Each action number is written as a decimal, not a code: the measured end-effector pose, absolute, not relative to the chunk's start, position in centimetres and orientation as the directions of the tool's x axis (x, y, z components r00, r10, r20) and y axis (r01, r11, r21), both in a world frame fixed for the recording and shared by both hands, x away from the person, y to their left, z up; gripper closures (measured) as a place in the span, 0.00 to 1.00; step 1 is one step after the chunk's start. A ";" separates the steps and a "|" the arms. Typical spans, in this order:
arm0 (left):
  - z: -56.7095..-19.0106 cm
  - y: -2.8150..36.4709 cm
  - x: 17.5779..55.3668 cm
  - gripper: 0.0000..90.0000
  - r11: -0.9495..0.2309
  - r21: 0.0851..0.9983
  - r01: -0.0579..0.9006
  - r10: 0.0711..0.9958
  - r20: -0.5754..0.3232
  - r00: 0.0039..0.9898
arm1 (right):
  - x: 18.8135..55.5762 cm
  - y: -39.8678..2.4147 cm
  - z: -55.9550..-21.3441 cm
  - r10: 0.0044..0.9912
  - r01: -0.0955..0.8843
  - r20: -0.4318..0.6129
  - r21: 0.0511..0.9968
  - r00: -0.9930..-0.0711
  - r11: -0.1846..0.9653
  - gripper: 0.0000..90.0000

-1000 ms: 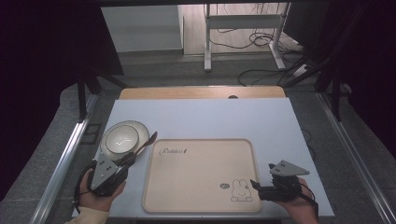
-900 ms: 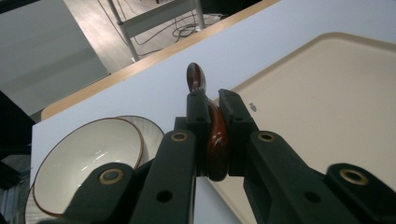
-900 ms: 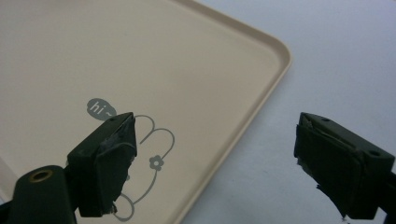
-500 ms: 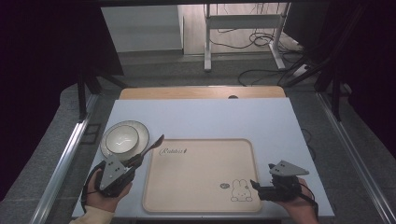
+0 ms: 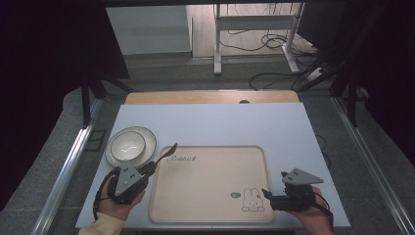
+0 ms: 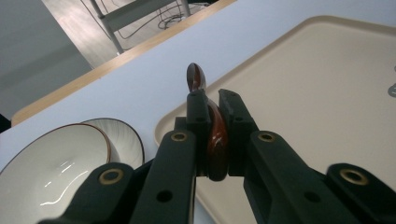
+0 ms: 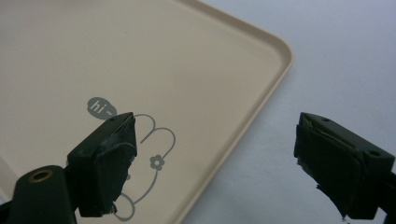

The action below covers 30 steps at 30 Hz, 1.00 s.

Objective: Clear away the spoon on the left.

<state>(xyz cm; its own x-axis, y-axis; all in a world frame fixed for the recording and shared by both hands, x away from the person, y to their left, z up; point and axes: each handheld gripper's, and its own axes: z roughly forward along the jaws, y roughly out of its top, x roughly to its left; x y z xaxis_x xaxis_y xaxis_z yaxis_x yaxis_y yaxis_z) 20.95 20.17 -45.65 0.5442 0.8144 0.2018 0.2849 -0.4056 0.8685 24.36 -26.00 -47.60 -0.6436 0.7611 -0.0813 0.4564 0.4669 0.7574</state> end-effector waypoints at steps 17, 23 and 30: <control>-47.2 19.3 22.0 0.94 -0.450 0.833 0.321 0.794 0.208 0.571 | 24.4 -25.9 -47.7 0.759 0.462 -0.079 0.751 -0.646 0.472 0.15; -47.9 18.8 22.3 0.94 -0.479 0.814 0.330 0.780 0.222 0.585 | 24.4 -25.9 -47.7 0.757 0.460 -0.080 0.751 -0.649 0.474 0.15; -48.6 18.4 22.6 0.94 -0.522 0.779 0.347 0.759 0.238 0.606 | 24.4 -26.0 -47.8 0.758 0.461 -0.080 0.751 -0.648 0.473 0.15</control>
<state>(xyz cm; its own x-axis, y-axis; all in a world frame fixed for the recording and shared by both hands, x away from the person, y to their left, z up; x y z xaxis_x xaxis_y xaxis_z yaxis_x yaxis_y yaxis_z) 22.64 18.39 -48.57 0.6061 0.7590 0.2380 0.3473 -0.5217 0.7792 24.43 -25.97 -47.76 -0.6479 0.7576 -0.0796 0.4607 0.4729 0.7511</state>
